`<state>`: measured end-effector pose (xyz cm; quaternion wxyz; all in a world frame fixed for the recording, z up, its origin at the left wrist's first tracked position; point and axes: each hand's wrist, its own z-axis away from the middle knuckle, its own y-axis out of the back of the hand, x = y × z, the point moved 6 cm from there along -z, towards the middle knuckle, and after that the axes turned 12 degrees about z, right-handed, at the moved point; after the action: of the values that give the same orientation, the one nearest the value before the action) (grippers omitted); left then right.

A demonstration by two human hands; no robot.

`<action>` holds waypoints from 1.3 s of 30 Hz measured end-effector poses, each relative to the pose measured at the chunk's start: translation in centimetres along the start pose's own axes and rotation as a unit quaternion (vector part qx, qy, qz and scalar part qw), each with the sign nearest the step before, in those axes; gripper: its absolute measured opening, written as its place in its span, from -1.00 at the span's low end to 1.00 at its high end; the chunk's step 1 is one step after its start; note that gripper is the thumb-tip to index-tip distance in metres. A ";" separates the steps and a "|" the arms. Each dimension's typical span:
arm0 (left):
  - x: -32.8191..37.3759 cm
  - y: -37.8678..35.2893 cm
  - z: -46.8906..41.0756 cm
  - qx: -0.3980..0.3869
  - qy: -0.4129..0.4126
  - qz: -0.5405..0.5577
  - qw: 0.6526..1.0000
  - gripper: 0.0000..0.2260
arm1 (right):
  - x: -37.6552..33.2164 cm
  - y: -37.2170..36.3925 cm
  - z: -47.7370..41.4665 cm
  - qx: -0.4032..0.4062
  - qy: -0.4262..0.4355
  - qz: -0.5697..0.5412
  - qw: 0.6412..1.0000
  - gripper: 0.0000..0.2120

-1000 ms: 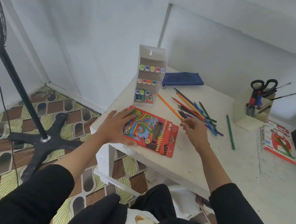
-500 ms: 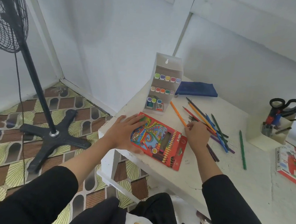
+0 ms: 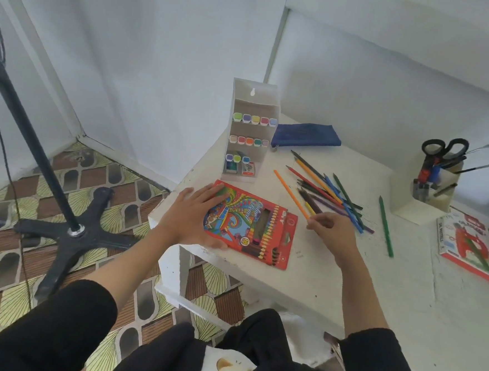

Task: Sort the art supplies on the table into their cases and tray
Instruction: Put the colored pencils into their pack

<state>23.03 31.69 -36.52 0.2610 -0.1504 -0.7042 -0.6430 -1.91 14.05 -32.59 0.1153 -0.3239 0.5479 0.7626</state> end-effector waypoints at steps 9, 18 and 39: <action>0.3 0.3 0.0 0.015 -0.010 0.005 1.000 0.09 | 5.4 2.1 4.9 -0.062 -0.060 0.056 0.995 -0.91; 0.3 0.2 -0.1 0.006 0.001 -0.002 1.000 0.14 | 6.3 2.7 7.9 -0.045 -0.002 0.069 0.997 -0.90; 0.5 -0.1 0.1 -0.020 0.022 -0.014 0.999 0.20 | -0.5 -4.8 7.4 0.069 0.093 -0.050 0.992 -0.82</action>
<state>22.55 31.68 -36.36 0.2647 -0.1318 -0.6872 -0.6636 -1.68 22.70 -34.56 0.1243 -0.4116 0.5906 0.6829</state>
